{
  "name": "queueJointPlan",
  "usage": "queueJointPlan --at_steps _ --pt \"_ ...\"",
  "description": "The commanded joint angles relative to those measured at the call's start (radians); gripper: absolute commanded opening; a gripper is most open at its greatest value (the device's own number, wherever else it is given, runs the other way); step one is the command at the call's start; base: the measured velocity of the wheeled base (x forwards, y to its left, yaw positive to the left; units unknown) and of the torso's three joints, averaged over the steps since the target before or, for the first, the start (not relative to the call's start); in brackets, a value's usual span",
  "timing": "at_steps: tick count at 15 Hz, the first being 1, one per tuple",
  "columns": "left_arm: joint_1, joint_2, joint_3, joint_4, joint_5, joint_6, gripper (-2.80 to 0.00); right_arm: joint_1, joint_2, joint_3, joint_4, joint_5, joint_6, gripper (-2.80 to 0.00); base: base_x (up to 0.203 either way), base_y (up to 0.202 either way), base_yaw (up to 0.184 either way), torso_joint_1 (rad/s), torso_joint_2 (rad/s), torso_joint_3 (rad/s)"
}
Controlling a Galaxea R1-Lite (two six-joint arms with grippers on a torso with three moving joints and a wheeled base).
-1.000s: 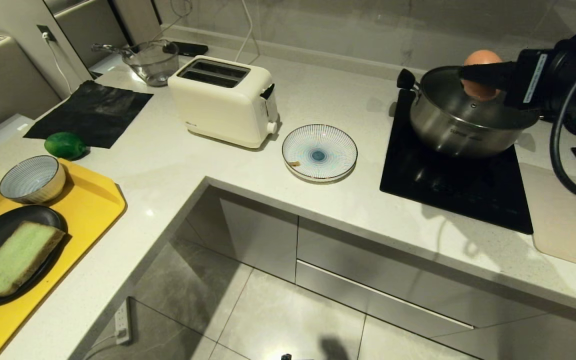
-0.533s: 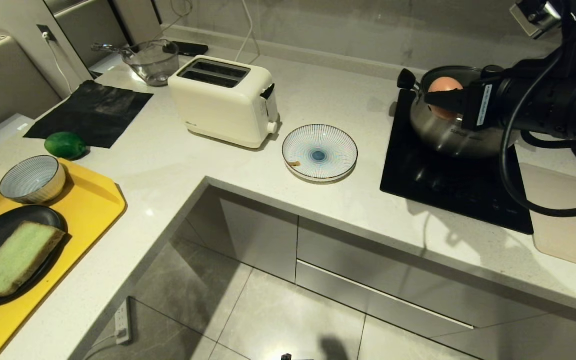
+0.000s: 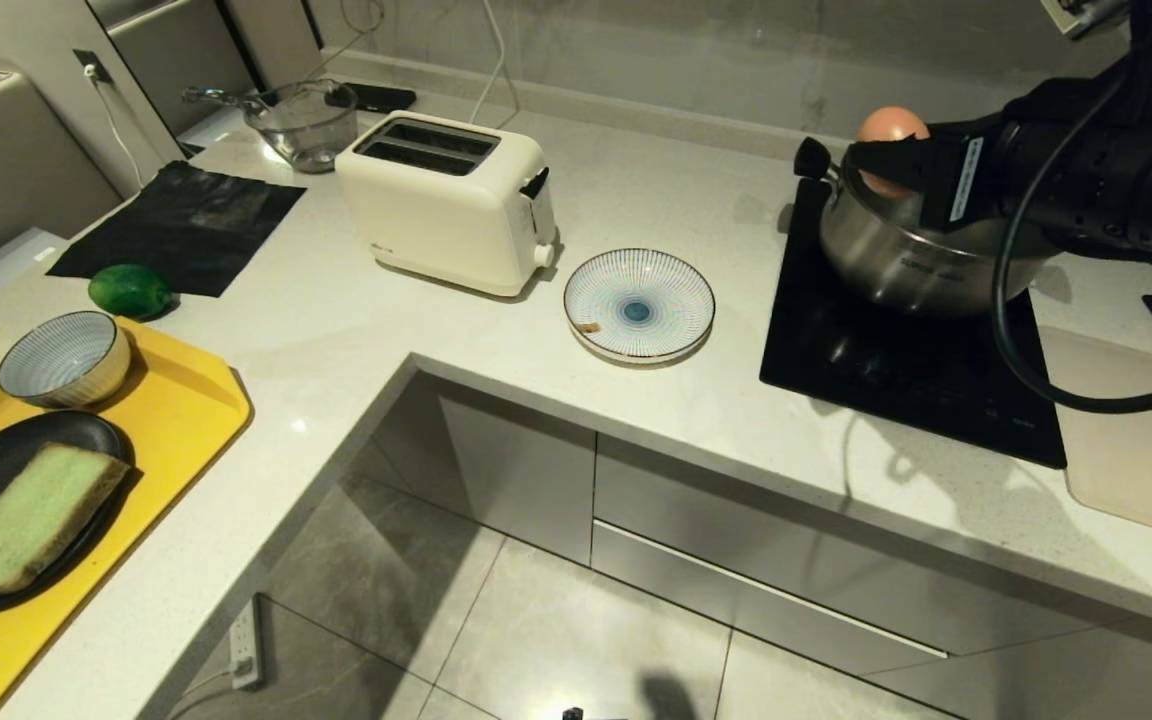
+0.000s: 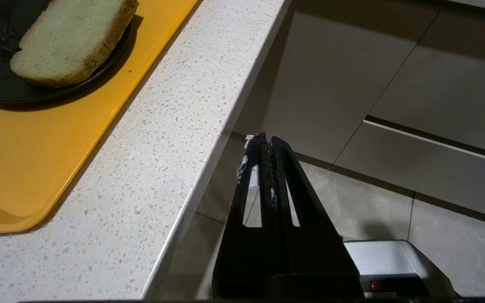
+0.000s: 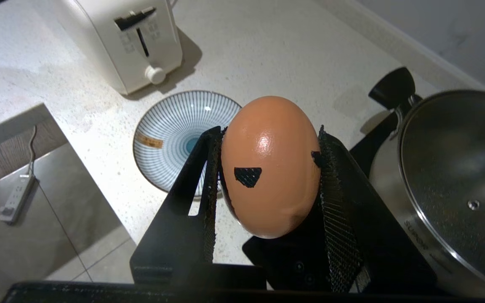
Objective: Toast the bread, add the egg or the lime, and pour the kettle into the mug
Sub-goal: Put the egg in the bowl
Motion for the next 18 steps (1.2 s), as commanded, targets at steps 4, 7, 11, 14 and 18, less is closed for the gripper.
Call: queueJointPlan --at_steps 4,7,11,14,18 --pt "0.000 0.001 0.000 0.000 0.000 0.000 -2.80 0.021 0.005 -0.050 -0.001 -0.003 -0.007 -2.80 0.000 0.000 0.000 0.000 0.00 0.000" --pt "0.000 0.001 0.000 0.000 0.000 0.000 -2.80 0.018 0.014 -0.061 -0.002 -0.010 -0.036 -2.80 0.000 0.000 0.000 0.000 0.00 0.000" --pt "0.000 0.001 0.000 0.000 0.000 0.000 -2.80 0.042 0.048 -0.123 0.003 -0.014 -0.105 -2.80 0.000 0.000 0.000 0.000 0.00 0.000" --pt "0.000 0.001 0.000 0.000 0.000 0.000 -2.80 0.074 0.119 -0.202 0.008 -0.012 -0.107 -2.80 0.000 0.000 0.000 0.000 0.00 0.000" --pt "0.000 0.001 0.000 0.000 0.000 0.000 -2.80 0.109 0.225 -0.289 0.001 -0.004 -0.107 -2.80 0.000 0.000 0.000 0.000 0.00 0.000"
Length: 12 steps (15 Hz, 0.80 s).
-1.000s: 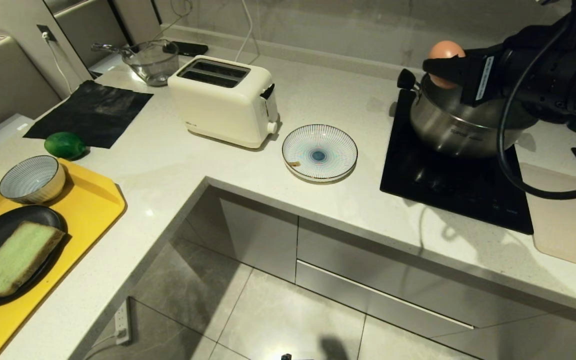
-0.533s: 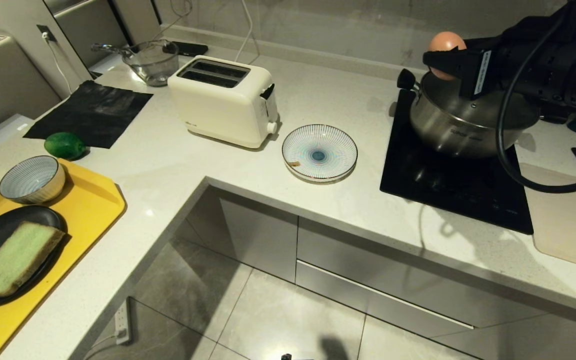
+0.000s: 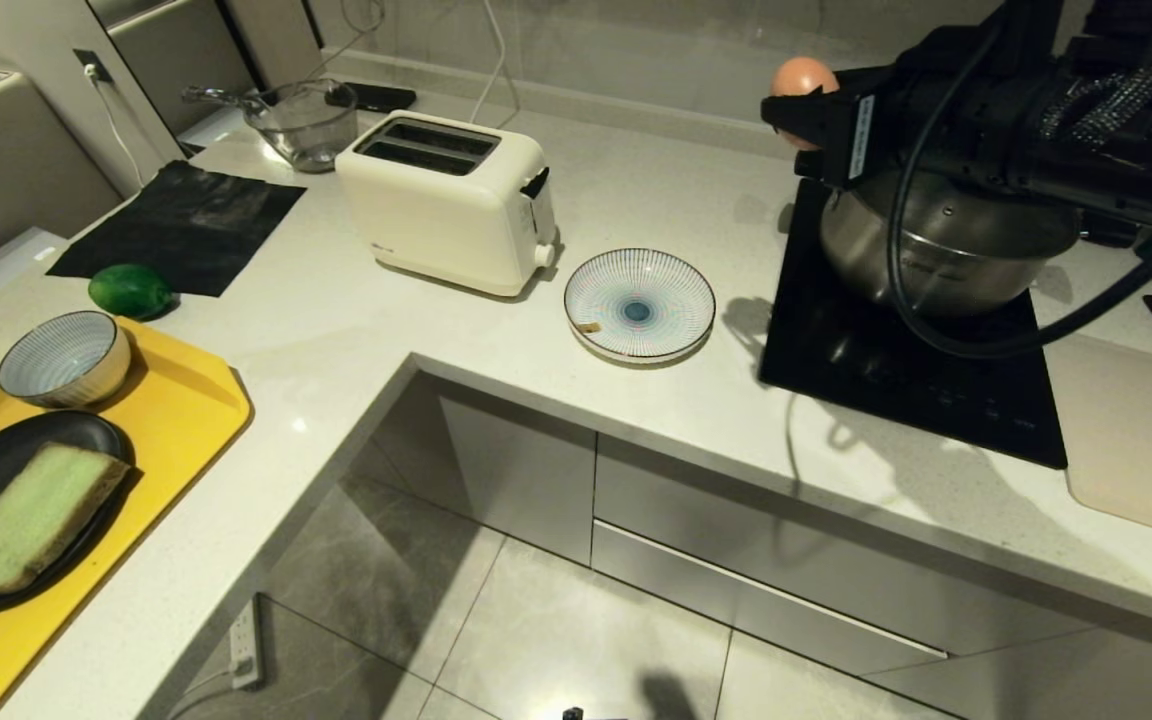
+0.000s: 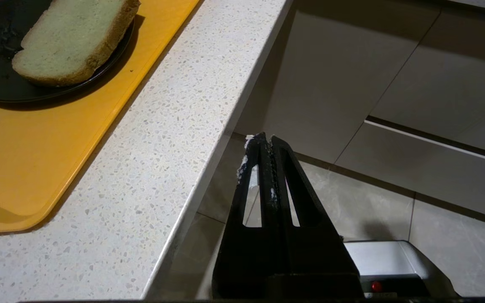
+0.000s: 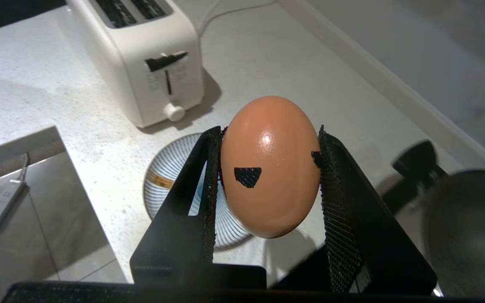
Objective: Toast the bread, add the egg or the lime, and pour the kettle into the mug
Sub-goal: Put the egg in the bowl
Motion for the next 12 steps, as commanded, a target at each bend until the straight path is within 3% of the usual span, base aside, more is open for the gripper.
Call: queueJointPlan --at_steps 1,3,12 --pt "0.000 0.001 0.000 0.000 0.000 0.000 -2.80 0.011 0.083 -0.098 -0.001 0.005 -0.001 -2.80 0.000 0.000 0.000 0.000 0.00 0.000" --pt "0.000 0.001 0.000 0.000 0.000 0.000 -2.80 0.030 0.113 -0.169 0.006 0.008 0.000 -2.80 0.000 0.000 0.000 0.000 0.00 0.000" --pt "0.000 0.001 0.000 0.000 0.000 0.000 -2.80 0.077 0.159 -0.200 0.008 0.008 0.001 -2.80 0.000 0.000 0.000 0.000 0.00 0.000"
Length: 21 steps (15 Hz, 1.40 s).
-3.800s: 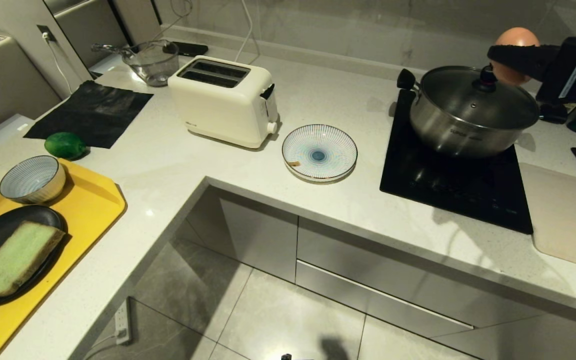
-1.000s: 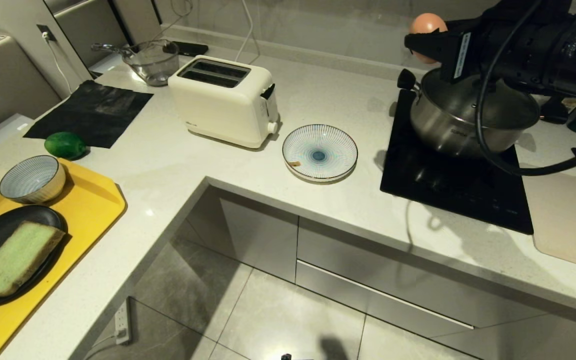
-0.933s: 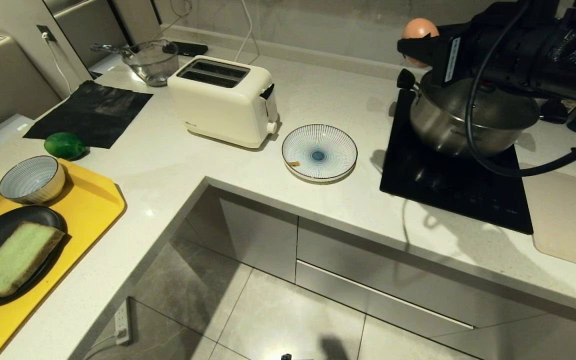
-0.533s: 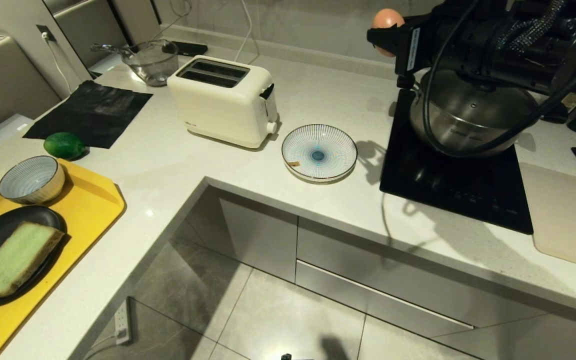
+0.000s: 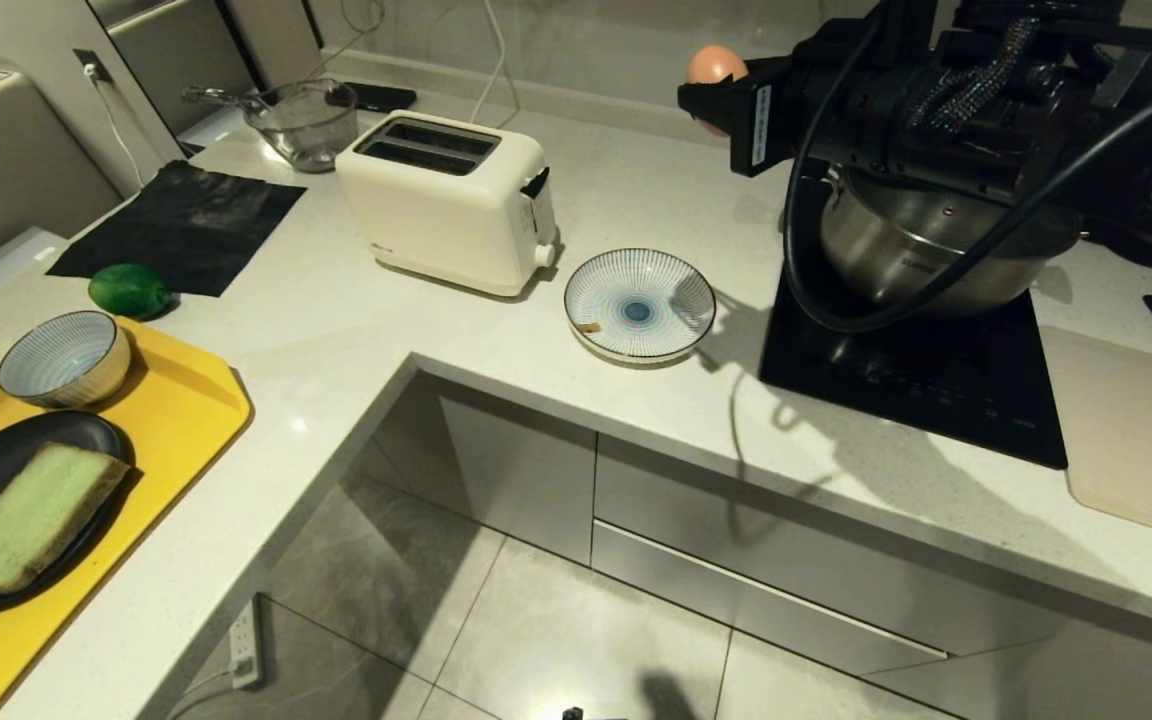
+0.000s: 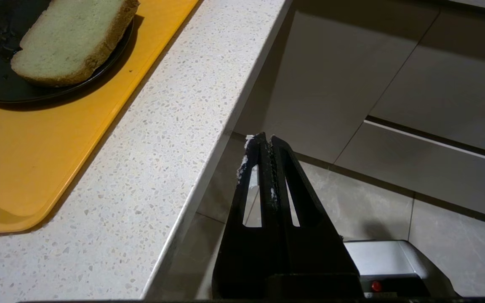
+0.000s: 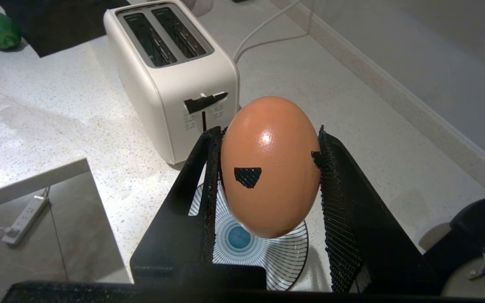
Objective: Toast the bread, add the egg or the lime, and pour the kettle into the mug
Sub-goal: Put the egg in the bowl
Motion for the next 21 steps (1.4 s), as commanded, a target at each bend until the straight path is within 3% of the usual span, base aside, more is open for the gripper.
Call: queueJointPlan --at_steps 1,10,15,19,21 --pt "0.000 0.001 0.000 0.000 0.000 0.000 -2.80 0.005 0.009 -0.006 -0.002 0.000 -0.002 -2.80 0.000 0.000 0.000 0.000 0.00 0.000" --pt "0.000 0.001 0.000 0.000 0.000 0.000 -2.80 0.032 0.043 -0.014 -0.008 0.000 0.000 -2.80 0.000 0.000 0.000 0.000 0.00 0.000" --pt "0.000 0.001 0.000 0.000 0.000 0.000 -2.80 0.135 0.216 -0.125 -0.027 -0.006 0.021 -2.80 0.000 0.000 0.000 0.000 0.00 0.000" --pt "0.000 0.001 0.000 0.000 0.000 0.000 -2.80 0.125 0.323 -0.135 -0.255 -0.035 0.141 -2.80 0.000 0.000 0.000 0.000 0.00 0.000" --pt "-0.001 0.001 0.000 0.000 0.000 0.000 -2.80 0.110 0.320 -0.133 -0.308 -0.046 0.156 -2.80 0.000 0.000 0.000 0.000 0.00 0.000"
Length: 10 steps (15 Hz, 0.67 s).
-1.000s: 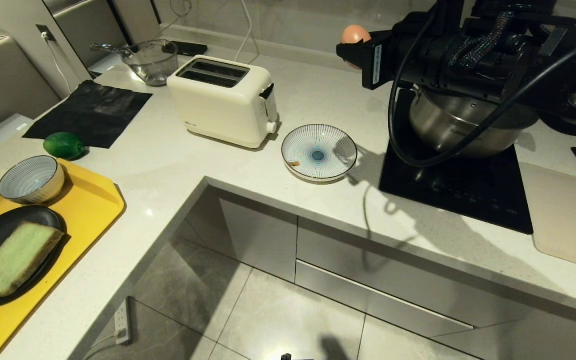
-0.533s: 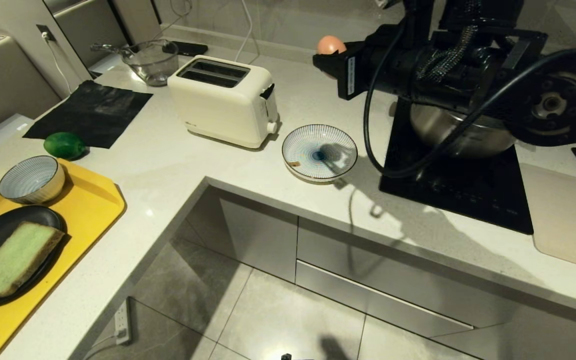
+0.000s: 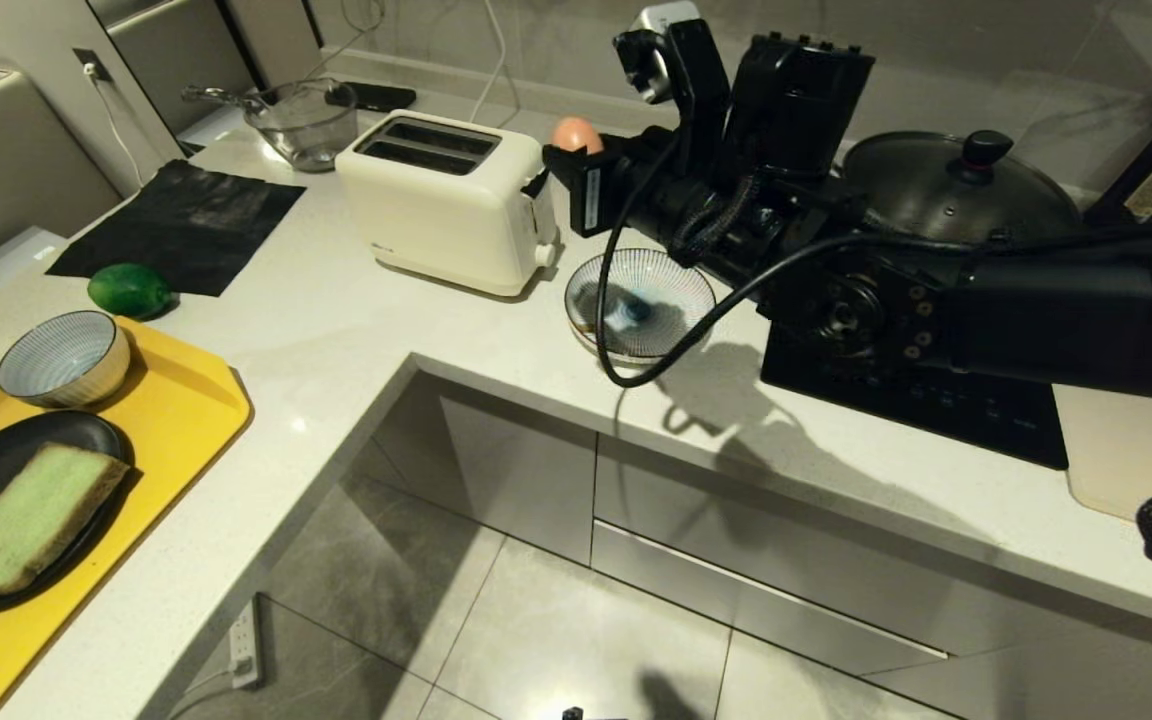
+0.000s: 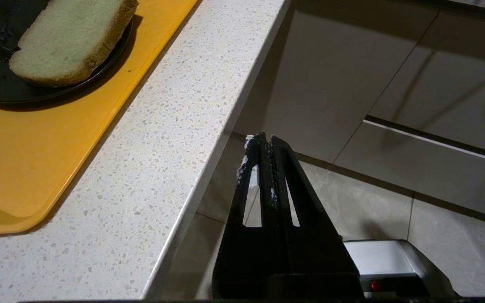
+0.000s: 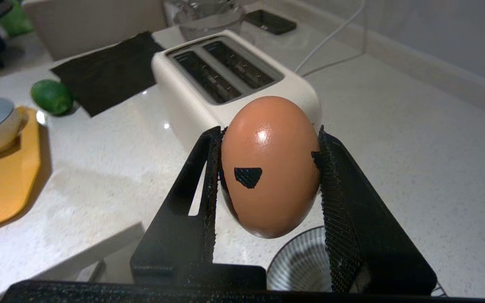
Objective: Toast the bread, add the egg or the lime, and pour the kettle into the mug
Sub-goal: Put the egg in the bowl
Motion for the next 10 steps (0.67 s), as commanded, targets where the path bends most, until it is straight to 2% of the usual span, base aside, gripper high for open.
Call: queueJointPlan --at_steps 1,7,10 --pt "0.001 0.001 0.000 0.000 0.000 0.000 -2.80 -0.009 0.014 0.000 -0.027 -0.003 0.002 -2.80 0.000 0.000 0.000 0.000 0.00 0.000" --pt "0.001 0.001 0.000 0.000 0.000 0.000 -2.80 -0.010 -0.046 0.005 -0.023 -0.008 0.012 -2.80 0.000 0.000 0.000 0.000 0.00 0.000" --pt "0.001 0.001 0.000 0.000 0.000 0.000 -2.80 -0.010 -0.084 0.004 -0.020 -0.059 0.014 -2.80 0.000 0.000 0.000 0.000 0.00 0.000"
